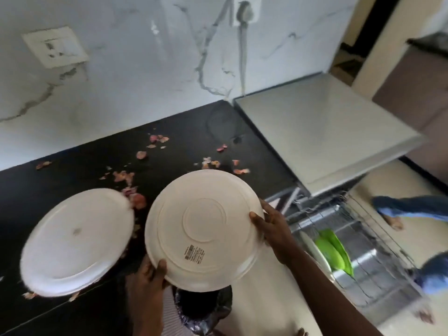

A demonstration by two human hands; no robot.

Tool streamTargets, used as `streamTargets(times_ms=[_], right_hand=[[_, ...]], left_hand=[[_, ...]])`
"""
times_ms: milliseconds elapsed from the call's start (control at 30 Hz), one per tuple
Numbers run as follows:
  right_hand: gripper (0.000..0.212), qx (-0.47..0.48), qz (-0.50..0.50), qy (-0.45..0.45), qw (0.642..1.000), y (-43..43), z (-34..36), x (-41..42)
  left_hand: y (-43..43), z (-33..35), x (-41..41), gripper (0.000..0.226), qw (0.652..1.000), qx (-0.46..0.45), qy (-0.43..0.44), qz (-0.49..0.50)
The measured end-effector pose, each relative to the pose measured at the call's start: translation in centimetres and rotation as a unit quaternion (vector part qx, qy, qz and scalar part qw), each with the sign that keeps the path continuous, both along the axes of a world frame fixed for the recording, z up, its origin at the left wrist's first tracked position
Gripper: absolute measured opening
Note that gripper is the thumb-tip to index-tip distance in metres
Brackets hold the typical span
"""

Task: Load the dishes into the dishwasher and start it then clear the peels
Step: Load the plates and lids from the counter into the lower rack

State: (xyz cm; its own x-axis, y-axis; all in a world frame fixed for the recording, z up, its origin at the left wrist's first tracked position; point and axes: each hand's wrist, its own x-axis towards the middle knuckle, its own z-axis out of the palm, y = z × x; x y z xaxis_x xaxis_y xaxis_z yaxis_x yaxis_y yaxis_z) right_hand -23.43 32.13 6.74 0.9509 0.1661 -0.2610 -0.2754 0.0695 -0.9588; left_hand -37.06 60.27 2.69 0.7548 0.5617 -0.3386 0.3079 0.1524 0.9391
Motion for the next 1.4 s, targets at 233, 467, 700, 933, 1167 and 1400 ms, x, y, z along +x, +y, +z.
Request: streamTargets(times_ms=[233,467,700,933,1167,1400], right_hand=[[0.038,0.046,-0.045,0.017,0.998,-13.0,-1.2,-2.7],[0.046,0.08,-0.062,0.092,0.991,-28.7,-3.6,-7.6],[0.055,0.088,-0.153,0.162,0.971,-39.5,-7.1,-12.8],[0.066,0.082,-0.26,0.226,0.935,-45.8,-11.6,-14.9],[0.049,0.046,-0.327,0.237,0.914,-50.2,-15.3,-12.4],[0.052,-0.034,-0.334,0.209,0.918,-55.5,-20.2,-7.2]], left_hand=[[-10.3,0.7,1.3,0.039,0.997,-0.013,-0.012,-0.077],[-23.4,-1.0,-0.2,0.045,0.987,-0.03,0.041,-0.154],[-33.6,-3.4,1.6,0.044,0.954,0.001,0.134,-0.267],[-40.6,-6.6,8.1,0.056,0.906,0.028,0.219,-0.36],[-46.8,-14.3,14.6,0.025,0.849,0.029,0.279,-0.448],[-55.0,-23.8,23.9,0.029,0.803,0.0,0.318,-0.504]])
